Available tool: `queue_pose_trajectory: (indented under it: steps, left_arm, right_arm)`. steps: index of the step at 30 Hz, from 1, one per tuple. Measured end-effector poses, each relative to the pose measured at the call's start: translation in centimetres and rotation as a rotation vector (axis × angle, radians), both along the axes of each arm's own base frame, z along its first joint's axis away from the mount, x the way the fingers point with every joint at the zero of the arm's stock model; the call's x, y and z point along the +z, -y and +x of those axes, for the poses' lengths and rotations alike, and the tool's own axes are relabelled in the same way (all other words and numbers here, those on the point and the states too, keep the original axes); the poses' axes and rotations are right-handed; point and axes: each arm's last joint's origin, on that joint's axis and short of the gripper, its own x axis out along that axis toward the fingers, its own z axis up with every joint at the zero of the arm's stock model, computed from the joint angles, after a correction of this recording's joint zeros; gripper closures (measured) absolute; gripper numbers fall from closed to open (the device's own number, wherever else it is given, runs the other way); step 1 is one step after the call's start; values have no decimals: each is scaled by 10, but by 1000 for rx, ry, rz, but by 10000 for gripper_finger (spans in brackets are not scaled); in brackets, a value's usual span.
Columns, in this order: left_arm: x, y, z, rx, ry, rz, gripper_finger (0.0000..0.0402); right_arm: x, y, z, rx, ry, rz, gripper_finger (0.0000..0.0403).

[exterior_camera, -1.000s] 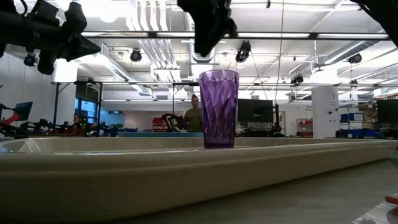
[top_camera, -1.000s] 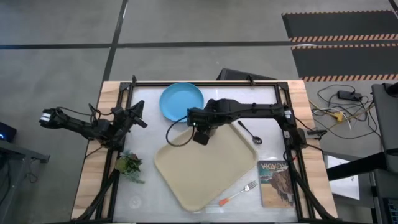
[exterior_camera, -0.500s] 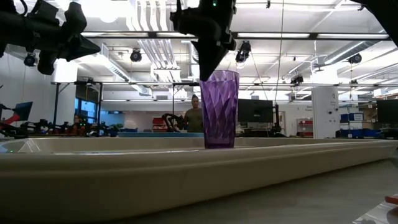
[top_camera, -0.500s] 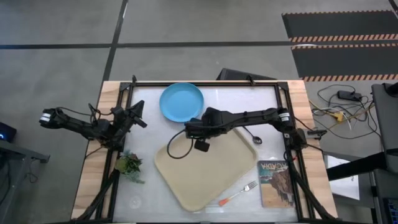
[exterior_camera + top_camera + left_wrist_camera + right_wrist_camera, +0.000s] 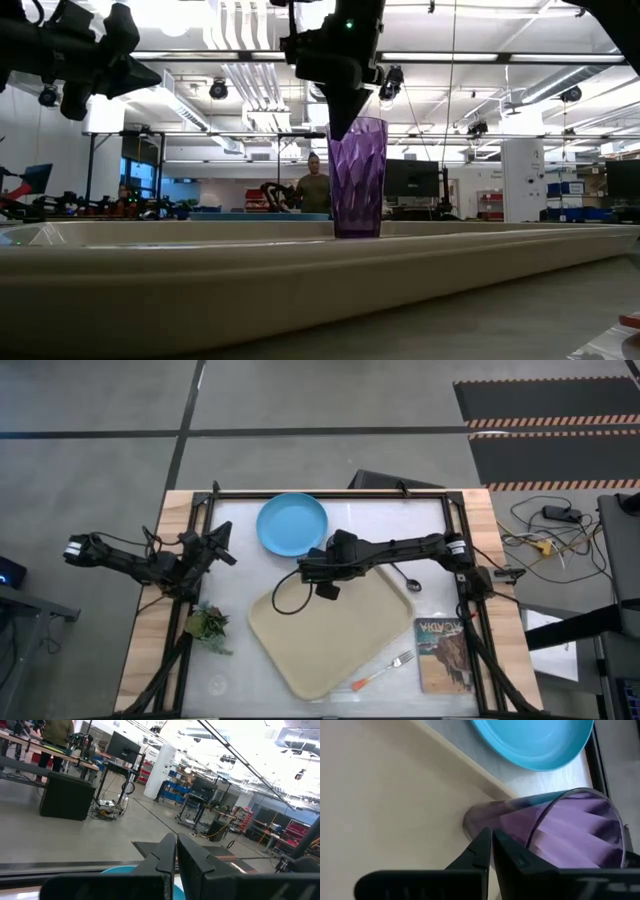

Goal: Pick and place plate/cup/fork/spoon on tray
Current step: Put the violet glass on the light brown tray, then put the blue plate on the light brown tray

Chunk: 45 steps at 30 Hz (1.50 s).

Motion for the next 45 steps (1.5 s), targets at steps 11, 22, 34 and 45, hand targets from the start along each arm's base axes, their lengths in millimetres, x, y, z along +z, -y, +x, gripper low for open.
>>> queue_pose_trajectory:
  steps: [11,22,34,45]
  left_arm:
    - [2,3,4,-148,3,56,402]
    - [7,7,9,-295,25,105,402]
    - [14,10,21,-348,107,-5,402]
    - [32,18,52,-357,92,-56,402]
  right_arm:
    - [42,-42,-39,266,124,115,394]
    - [41,-42,-136,418,546,89,394]
    - [9,-31,-226,510,857,60,394]
    - [1,-20,-277,615,1053,8,394]
